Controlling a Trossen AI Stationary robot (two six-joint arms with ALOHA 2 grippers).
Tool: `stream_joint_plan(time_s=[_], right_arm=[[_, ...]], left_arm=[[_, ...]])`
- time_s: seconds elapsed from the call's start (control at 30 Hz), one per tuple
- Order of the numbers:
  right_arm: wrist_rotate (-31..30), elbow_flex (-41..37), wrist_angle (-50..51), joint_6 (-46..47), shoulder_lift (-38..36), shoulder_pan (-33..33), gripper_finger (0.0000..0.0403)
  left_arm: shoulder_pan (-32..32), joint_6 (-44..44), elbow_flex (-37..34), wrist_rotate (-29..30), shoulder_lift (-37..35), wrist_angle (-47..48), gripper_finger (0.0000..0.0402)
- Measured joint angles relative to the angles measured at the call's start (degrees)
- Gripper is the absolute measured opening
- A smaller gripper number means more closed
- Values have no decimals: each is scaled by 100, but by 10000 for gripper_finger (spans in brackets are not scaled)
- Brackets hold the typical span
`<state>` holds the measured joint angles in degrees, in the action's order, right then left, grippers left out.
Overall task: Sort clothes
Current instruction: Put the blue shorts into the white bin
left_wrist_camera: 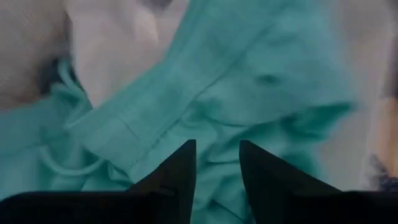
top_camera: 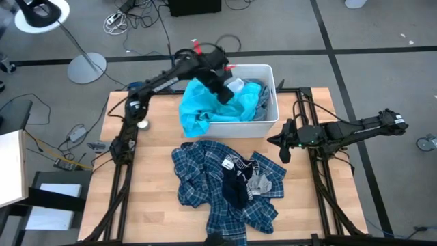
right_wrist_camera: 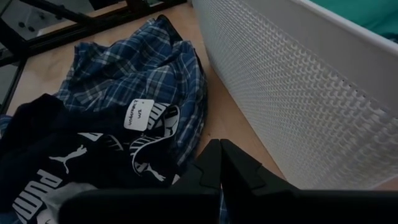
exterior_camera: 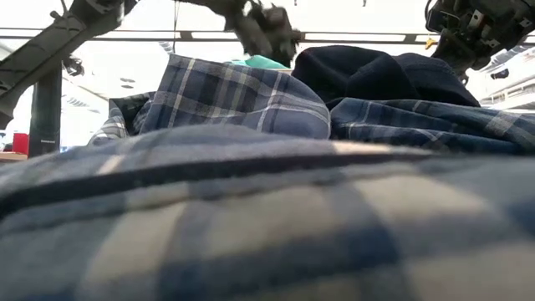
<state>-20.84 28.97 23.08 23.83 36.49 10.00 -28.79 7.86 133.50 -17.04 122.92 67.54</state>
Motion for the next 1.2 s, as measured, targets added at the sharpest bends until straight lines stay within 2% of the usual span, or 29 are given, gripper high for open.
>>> stream_joint_plan(time_s=[0.03, 0.17, 0.27, 0.4, 0.53, 0.77, 1.0, 1.07, 1.2], right_arm=[[0, 0, 3, -1, 0, 0, 2], [-2, -2, 30, -5, 2, -4, 6], [-2, -4, 31, -6, -1, -4, 5], [-39, -4, -18, -79, 0, -4, 2], [-44, -4, -92, -103, -1, -7, 4], [-48, -4, -90, -109, 0, -7, 3], [-66, -4, -97, -166, 0, -18, 5], [-66, -4, -109, -212, -2, -46, 5], [-68, -4, -145, -204, -2, -77, 3]], left_arm=[[19, -5, 171, 53, -64, 103, 128], [67, -12, -212, 385, -808, 128, 128], [81, -9, -224, 953, -1146, 930, 128], [115, 13, -244, 1160, -1187, 1583, 118], [274, -228, -402, 1361, -1097, 1560, 89], [434, -831, -1639, 1595, -873, 627, 10], [388, -1455, -2922, 1549, -950, -479, 3], [273, -1402, -3104, 1065, -940, -710, 2], [59, -972, -3206, 878, -759, -1307, 1]])
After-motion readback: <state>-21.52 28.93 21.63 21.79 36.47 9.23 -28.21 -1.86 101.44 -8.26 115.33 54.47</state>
